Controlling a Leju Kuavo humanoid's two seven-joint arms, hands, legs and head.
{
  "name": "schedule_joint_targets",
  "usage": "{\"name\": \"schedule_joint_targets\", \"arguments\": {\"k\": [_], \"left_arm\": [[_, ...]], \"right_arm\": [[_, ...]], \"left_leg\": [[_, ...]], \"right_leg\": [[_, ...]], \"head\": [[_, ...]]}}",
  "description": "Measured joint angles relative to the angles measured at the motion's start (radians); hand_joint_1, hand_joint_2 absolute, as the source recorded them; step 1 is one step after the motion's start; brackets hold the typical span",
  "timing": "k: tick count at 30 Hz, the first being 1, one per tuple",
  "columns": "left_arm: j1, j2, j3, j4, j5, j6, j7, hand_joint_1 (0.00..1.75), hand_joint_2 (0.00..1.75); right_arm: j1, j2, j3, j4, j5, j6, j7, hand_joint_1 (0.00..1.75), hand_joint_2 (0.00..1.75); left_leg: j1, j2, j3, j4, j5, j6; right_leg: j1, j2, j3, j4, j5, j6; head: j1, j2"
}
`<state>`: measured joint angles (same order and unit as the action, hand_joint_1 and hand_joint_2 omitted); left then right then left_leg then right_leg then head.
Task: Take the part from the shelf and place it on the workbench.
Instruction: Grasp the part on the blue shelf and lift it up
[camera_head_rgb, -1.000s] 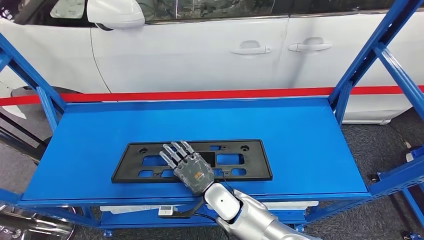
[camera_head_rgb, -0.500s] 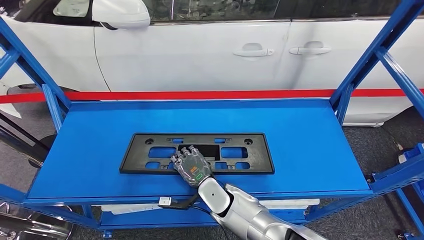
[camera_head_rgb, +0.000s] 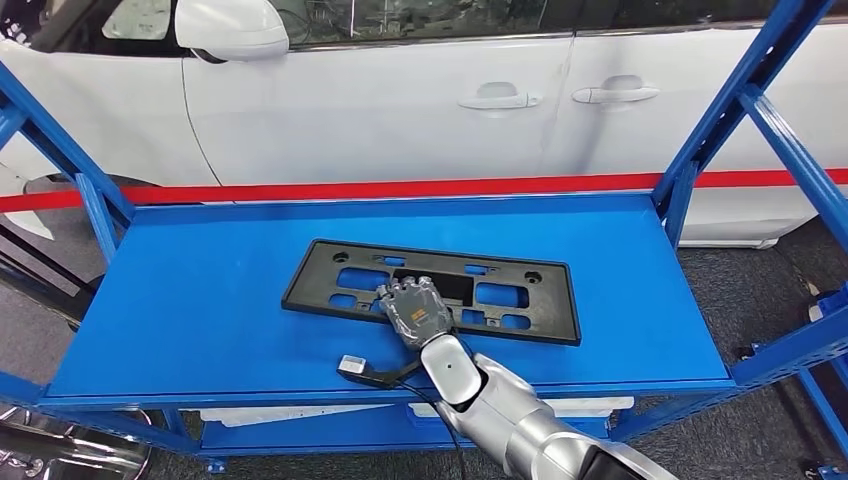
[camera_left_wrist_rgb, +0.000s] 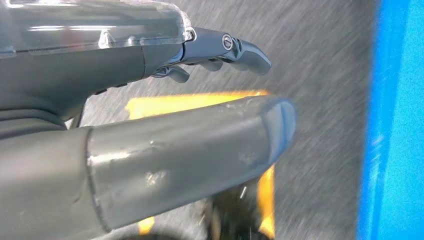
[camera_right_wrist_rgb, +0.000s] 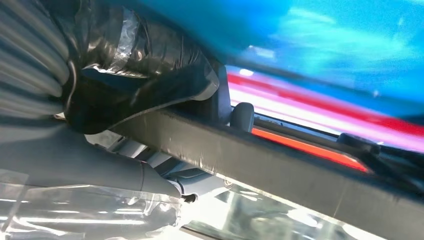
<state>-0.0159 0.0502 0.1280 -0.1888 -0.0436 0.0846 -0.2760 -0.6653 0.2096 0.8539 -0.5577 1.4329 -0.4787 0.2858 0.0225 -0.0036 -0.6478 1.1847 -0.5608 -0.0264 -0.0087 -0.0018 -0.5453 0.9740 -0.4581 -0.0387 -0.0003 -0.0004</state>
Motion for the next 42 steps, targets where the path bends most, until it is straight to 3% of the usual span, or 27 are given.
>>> {"name": "schedule_joint_targets", "arguments": {"k": [1,2,3,6,8,11,13,15,16,17,18,19,20,22,24,27,29,31,32,33,35,37,39,42], "left_arm": [[0.001,0.001,0.0,0.0,-0.012,0.013,-0.026,0.0,0.0],[0.003,0.002,-0.001,0.0,-0.02,0.013,-0.048,0.0,0.0],[0.004,0.003,-0.001,0.0,-0.023,0.003,-0.065,0.0,0.0],[0.007,0.009,-0.001,0.0,-0.032,-0.022,-0.119,0.0,0.0],[0.006,0.01,-0.001,0.0,-0.035,-0.023,-0.131,0.0,0.0],[0.007,0.011,-0.001,0.0,-0.044,-0.021,-0.122,0.0,0.0],[0.007,0.012,-0.001,0.0,-0.048,-0.02,-0.106,0.0,0.0],[0.008,0.012,-0.001,0.0,-0.049,-0.017,-0.094,0.0,0.0],[0.009,0.012,-0.001,0.0,-0.049,-0.016,-0.091,0.0,0.0],[0.01,0.012,-0.001,0.0,-0.049,-0.016,-0.088,0.0,0.0],[0.01,0.012,-0.001,0.0,-0.049,-0.015,-0.086,0.0,0.0],[0.01,0.012,-0.001,0.0,-0.049,-0.015,-0.085,0.0,0.0],[0.01,0.012,-0.001,0.0,-0.049,-0.014,-0.083,0.0,0.0],[0.009,0.01,-0.001,0.0,-0.049,-0.007,-0.075,0.0,0.0],[0.009,0.008,0.002,0.0,-0.043,0.001,-0.053,0.0,0.0],[0.011,0.009,0.016,0.0,-0.014,-0.019,0.017,0.0,0.0],[0.015,0.009,0.032,0.0,0.008,-0.04,0.057,0.0,0.0],[0.019,0.009,0.046,0.0,0.02,-0.049,0.074,0.0,0.0],[0.02,0.009,0.051,0.0,0.022,-0.052,0.077,0.0,0.0],[0.02,0.008,0.055,0.0,0.026,-0.054,0.084,0.0,0.0],[0.02,0.008,0.067,0.0,0.041,-0.056,0.114,0.0,0.0],[0.021,0.007,0.084,0.0,0.052,-0.042,0.153,0.0,0.0],[0.022,0.003,0.092,0.0,0.045,0.005,0.161,0.0,0.0],[0.028,-0.008,0.096,0.0,0.032,0.038,0.13,0.0,0.0]], "right_arm": [[0.004,-0.009,-0.016,0.0,-0.004,-0.01,-0.003,1.73,1.75],[0.007,-0.017,-0.032,-0.001,-0.006,-0.018,-0.008,1.73,1.75],[0.009,-0.025,-0.045,-0.004,-0.008,-0.024,-0.013,1.73,1.75],[0.013,-0.044,-0.082,-0.02,-0.01,-0.037,-0.025,1.73,1.75],[0.017,-0.055,-0.104,-0.033,-0.01,-0.042,-0.028,1.73,1.75],[0.03,-0.074,-0.136,-0.06,-0.009,-0.05,-0.033,1.73,1.75],[0.045,-0.091,-0.161,-0.093,-0.012,-0.056,-0.038,1.73,1.75],[0.062,-0.109,-0.186,-0.13,-0.015,-0.06,-0.043,1.73,1.75],[0.07,-0.117,-0.197,-0.146,-0.017,-0.061,-0.045,1.73,1.75],[0.076,-0.124,-0.205,-0.159,-0.017,-0.061,-0.047,1.73,1.75],[0.082,-0.13,-0.212,-0.17,-0.018,-0.061,-0.049,1.73,1.75],[0.087,-0.135,-0.218,-0.181,-0.018,-0.061,-0.052,1.73,1.75],[0.089,-0.139,-0.223,-0.192,-0.019,-0.062,-0.053,1.73,1.75],[0.094,-0.146,-0.233,-0.218,-0.025,-0.077,-0.061,1.73,1.75],[0.11,-0.16,-0.25,-0.268,-0.051,-0.112,-0.091,1.73,1.75],[0.157,-0.189,-0.288,-0.399,-0.144,-0.153,-0.187,1.73,1.75],[0.189,-0.204,-0.316,-0.508,-0.214,-0.164,-0.251,1.73,1.75],[0.215,-0.217,-0.337,-0.598,-0.25,-0.168,-0.279,1.73,1.75],[0.227,-0.221,-0.344,-0.627,-0.256,-0.168,-0.285,1.73,1.75],[0.239,-0.226,-0.35,-0.652,-0.269,-0.17,-0.296,1.73,1.75],[0.261,-0.235,-0.358,-0.702,-0.339,-0.179,-0.353,1.73,1.75],[0.285,-0.248,-0.367,-0.778,-0.476,-0.197,-0.455,1.73,1.75],[0.325,-0.266,-0.378,-0.889,-0.627,-0.207,-0.562,1.73,1.75],[0.403,-0.3,-0.389,-1.074,-0.807,-0.201,-0.692,1.73,1.75]], "left_leg": [[0.0,0.0,-0.026,0.057,-0.018,-0.003],[0.001,0.0,-0.037,0.079,-0.016,-0.006],[0.003,0.001,-0.028,0.061,0.005,-0.007],[0.008,0.0,0.06,-0.123,0.091,-0.008],[0.004,-0.002,0.088,-0.183,0.1,0.003],[0.002,-0.002,0.088,-0.186,0.103,0.027],[0.004,-0.001,0.086,-0.19,0.107,0.042],[0.001,0.0,0.083,-0.19,0.107,0.05],[0.0,0.0,0.083,-0.19,0.107,0.051],[-0.002,-0.001,0.083,-0.19,0.106,0.052],[-0.003,-0.001,0.084,-0.19,0.106,0.052],[-0.005,-0.002,0.086,-0.19,0.105,0.052],[-0.007,-0.003,0.089,-0.19,0.103,0.052],[-0.01,-0.002,0.089,-0.189,0.101,0.049],[-0.008,-0.001,0.086,-0.189,0.1,0.041],[-0.007,0.001,0.085,-0.181,0.087,0.025],[-0.004,0.002,0.051,-0.102,0.036,0.017],[-0.002,0.002,-0.011,0.031,-0.022,0.008],[-0.001,0.002,-0.032,0.073,-0.031,0.004],[0.001,0.002,-0.037,0.082,-0.022,0.001],[0.005,0.003,0.007,-0.011,0.043,-0.003],[0.005,0.002,0.064,-0.128,0.086,0.001],[0.001,-0.001,0.084,-0.171,0.086,0.013],[0.003,-0.003,0.087,-0.18,0.09,0.033]], "right_leg": [[0.001,-0.001,0.0,0.001,0.0,0.0],[0.001,-0.002,0.0,0.002,-0.001,0.0],[0.0,-0.001,0.0,0.005,-0.003,0.001],[0.0,0.002,-0.002,0.021,-0.014,0.013],[0.004,0.004,-0.007,0.03,-0.018,0.024],[0.003,0.005,-0.012,0.036,-0.023,0.035],[0.0,0.005,-0.038,0.096,-0.064,0.044],[-0.001,0.004,-0.1,0.227,-0.131,0.05],[-0.002,0.004,-0.13,0.288,-0.152,0.051],[-0.002,0.004,-0.148,0.32,-0.154,0.05],[0.0,0.004,-0.148,0.314,-0.136,0.046],[0.002,0.004,-0.129,0.268,-0.101,0.04],[0.005,0.004,-0.098,0.196,-0.059,0.03],[0.014,0.003,-0.046,0.075,-0.01,0.01],[0.021,0.002,-0.032,0.038,-0.006,0.001],[0.014,0.0,-0.021,0.013,0.001,0.0],[0.008,-0.001,-0.012,0.0,0.006,-0.002],[0.008,-0.001,-0.011,0.001,0.004,-0.006],[0.008,-0.001,-0.011,0.003,0.002,-0.005],[0.007,-0.001,-0.011,0.006,0.0,-0.004],[0.005,0.001,-0.011,0.016,-0.007,0.002],[0.006,0.003,-0.015,0.03,-0.017,0.012],[0.01,0.003,-0.019,0.037,-0.021,0.021],[0.009,0.002,-0.021,0.045,-0.032,0.033]], "head": [[0.0,0.0],[0.0,0.0],[0.0,0.0],[0.0,0.0],[0.0,0.0],[0.0,0.0],[0.0,0.0],[0.0,0.0],[0.001,0.0],[0.0,0.0],[0.001,0.0],[0.0,0.0],[0.0,0.0],[0.0,0.0],[0.0,0.0],[0.0,0.0],[0.0,0.0],[0.0,0.0],[0.0,0.0],[0.0,0.0],[0.0,0.0],[0.0,0.0],[0.0,0.0],[0.0,0.0]]}}
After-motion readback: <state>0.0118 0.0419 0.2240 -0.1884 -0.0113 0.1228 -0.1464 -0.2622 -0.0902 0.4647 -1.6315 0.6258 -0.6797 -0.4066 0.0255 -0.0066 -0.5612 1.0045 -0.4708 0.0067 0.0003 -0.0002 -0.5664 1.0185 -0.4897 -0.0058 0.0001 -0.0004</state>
